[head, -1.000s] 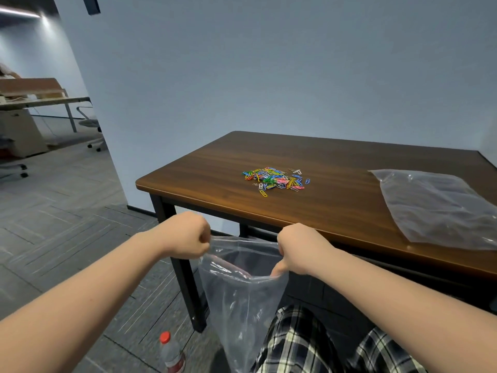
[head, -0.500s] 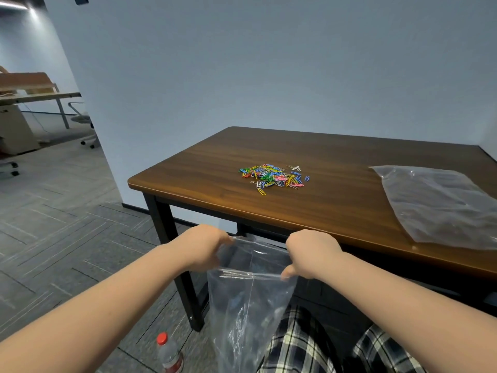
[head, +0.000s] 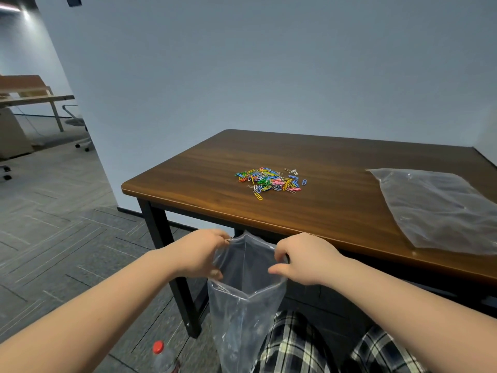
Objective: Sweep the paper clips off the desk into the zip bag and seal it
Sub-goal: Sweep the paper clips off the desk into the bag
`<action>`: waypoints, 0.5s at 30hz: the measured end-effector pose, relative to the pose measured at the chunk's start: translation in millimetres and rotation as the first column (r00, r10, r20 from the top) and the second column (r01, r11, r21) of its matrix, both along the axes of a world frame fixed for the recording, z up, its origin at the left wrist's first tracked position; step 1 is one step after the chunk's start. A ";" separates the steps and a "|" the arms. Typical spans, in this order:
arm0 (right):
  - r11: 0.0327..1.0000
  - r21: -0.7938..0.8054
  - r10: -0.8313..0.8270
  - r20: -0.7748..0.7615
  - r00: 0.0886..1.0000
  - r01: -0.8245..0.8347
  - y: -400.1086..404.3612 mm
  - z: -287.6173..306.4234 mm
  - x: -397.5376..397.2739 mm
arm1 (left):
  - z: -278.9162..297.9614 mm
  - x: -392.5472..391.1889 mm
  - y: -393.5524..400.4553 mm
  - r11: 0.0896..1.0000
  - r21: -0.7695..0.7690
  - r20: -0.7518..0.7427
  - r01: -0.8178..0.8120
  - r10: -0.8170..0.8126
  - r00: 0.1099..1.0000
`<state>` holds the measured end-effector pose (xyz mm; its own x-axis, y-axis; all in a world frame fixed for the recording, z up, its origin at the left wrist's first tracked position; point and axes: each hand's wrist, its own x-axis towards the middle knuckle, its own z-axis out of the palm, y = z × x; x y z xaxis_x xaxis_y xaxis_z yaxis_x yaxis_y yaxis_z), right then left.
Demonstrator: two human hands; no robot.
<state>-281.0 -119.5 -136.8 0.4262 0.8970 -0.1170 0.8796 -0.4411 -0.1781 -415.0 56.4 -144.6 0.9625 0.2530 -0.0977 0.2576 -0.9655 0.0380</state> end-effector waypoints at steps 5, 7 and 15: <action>0.973 0.230 0.033 -0.048 0.998 -0.021 5.8 14.3 -2.0 | -2.0 2.1 5.2 1.000 -0.007 0.006 -0.010 0.011 1.000; 0.953 0.302 0.019 -0.034 0.999 -0.008 11.3 18.4 0.9 | -2.2 2.8 6.2 0.999 -0.026 0.011 -0.019 0.019 1.000; 0.756 0.634 -0.169 -0.053 0.984 0.164 61.5 18.4 55.8 | -6.2 7.2 14.1 0.981 -0.159 0.036 -0.111 0.118 0.992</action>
